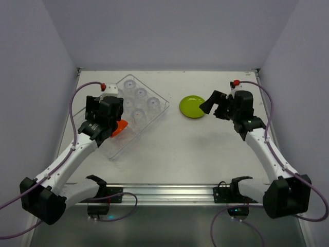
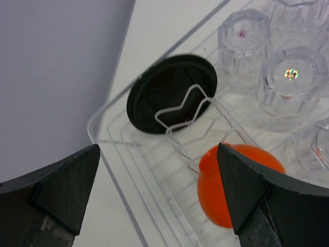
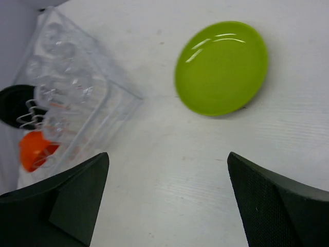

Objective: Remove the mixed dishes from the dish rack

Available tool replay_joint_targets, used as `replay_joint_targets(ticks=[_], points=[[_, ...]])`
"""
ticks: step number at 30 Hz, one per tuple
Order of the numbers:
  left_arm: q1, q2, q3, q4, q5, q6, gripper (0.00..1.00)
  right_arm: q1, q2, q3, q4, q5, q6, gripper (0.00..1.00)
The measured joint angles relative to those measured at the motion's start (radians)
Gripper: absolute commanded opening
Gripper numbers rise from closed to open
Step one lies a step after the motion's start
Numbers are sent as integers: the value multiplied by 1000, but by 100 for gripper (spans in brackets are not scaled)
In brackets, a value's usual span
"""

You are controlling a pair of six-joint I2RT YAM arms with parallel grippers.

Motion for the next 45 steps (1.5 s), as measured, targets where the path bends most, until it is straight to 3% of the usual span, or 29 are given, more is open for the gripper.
replay_joint_targets(ticks=[6,10,19,23,26,28,30,40,45], points=[[106,96,-16,184,143,284,100,-3,-116,-139,163,-262,71,99],[211,212,48,182,238,365,100,-9,-156,-201,168,-343,75,99],[304,425,235,46,318,470,98,-9,-252,-217,203,-394,82,97],[341,442,249,-6,322,495,90,-9,-266,-227,206,-394,84,97],[360,449,266,-37,326,512,69,-9,-286,-237,209,-394,84,96],[368,469,296,-57,327,524,67,-9,-296,-238,211,-394,84,95],[371,494,323,-68,327,529,59,-9,-304,-240,218,-394,84,93],[371,594,351,-91,323,576,50,-9,-307,-255,225,-391,82,91],[371,652,385,-104,308,585,32,-9,-310,-270,241,-393,82,87]])
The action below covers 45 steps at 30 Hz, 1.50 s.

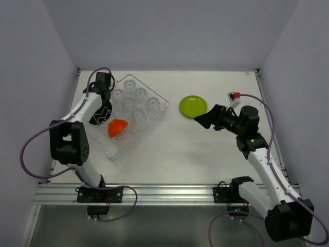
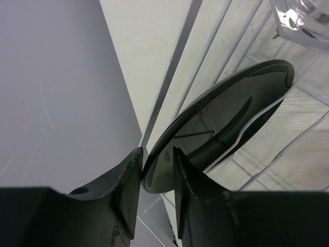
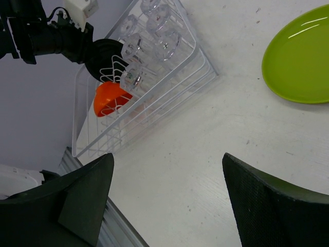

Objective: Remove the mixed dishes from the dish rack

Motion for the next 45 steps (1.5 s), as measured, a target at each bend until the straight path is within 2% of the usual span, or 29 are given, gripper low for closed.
replay_joint_targets(ticks=[1,10,25,37,42,45], points=[[0,2,6,-2,-6,2,31,0,0,-2,0,0,0,87],[0,-3,14,-24,-21,39,1,0,0,-14,33,-27,2,85],[-64,-150,-62,16,-80,78,0,0,0,-14,51,-50,2,85],[-177,-276,-47,30,-290,119,0,0,1,-14,50,-49,0,85],[-216,-303,41,-14,-308,32,0,0,2,-14,50,-41,-8,85],[-224,-335,114,-56,-252,-84,0,0,2,-14,49,-34,-13,85]])
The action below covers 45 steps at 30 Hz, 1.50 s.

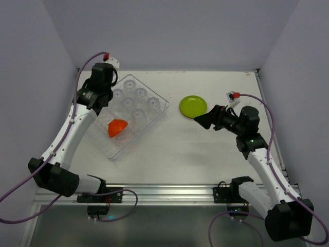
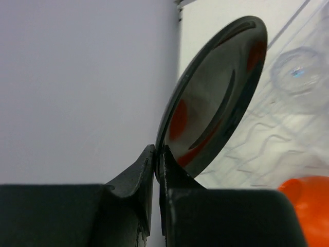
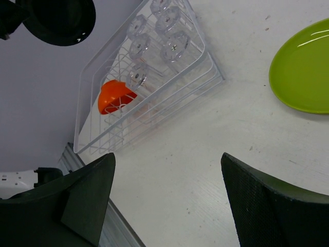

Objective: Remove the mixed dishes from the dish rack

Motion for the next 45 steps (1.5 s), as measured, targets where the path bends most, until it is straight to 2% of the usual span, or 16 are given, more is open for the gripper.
replay_joint_targets(ticks=[3,6,9,14,18,22,26,29,33,36,37,40,41,42,44,45], points=[[0,-53,37,-33,131,-135,0,0,0,0,6,-2,-6,85],[1,-124,24,-34,332,-274,0,0,0,-3,37,-38,-5,85],[0,-204,-39,21,549,-406,0,0,14,-3,101,-120,8,86],[-8,-255,-224,222,899,-660,0,9,52,2,158,-205,43,87],[-42,-255,-439,421,1019,-859,0,24,56,23,158,-218,51,90],[-100,-254,-626,627,1078,-1061,0,74,68,92,131,-198,25,96],[-153,-254,-746,810,1112,-1220,0,114,100,171,77,-142,-18,96],[-183,-254,-802,905,1117,-1307,0,124,133,213,13,-86,-47,92],[-206,-254,-824,950,1118,-1360,0,129,172,232,-60,-35,-70,80],[-214,-254,-838,975,1119,-1380,0,144,190,235,-91,-12,-82,65],[-214,-253,-840,979,1119,-1386,0,154,198,240,-103,-6,-87,56],[-216,-249,-843,980,1119,-1392,0,198,229,271,-138,16,-111,40],[-218,-247,-843,978,1118,-1392,0,215,238,282,-145,25,-121,24],[-221,-246,-843,973,1114,-1391,0,230,248,294,-152,39,-134,19],[-224,-245,-842,961,1105,-1390,0,257,264,311,-169,74,-152,0],[-224,-245,-842,959,1101,-1389,0,264,270,316,-179,100,-161,0]])
